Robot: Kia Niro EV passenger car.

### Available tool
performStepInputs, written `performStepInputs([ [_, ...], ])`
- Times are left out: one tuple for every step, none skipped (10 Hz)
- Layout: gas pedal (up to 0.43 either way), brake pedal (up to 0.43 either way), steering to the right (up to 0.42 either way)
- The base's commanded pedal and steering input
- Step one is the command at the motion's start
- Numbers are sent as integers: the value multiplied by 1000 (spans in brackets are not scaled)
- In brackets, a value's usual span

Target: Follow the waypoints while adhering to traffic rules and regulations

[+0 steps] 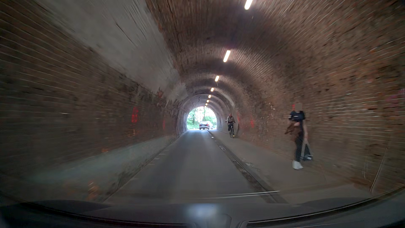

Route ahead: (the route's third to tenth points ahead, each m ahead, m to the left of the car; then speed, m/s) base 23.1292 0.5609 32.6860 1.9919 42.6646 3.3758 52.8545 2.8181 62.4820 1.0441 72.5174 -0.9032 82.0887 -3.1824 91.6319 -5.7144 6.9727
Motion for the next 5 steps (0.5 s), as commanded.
performStepInputs([
  [67,0,-3],
  [67,0,-3],
  [67,0,-4],
  [67,0,-6],
  [67,0,-7],
])
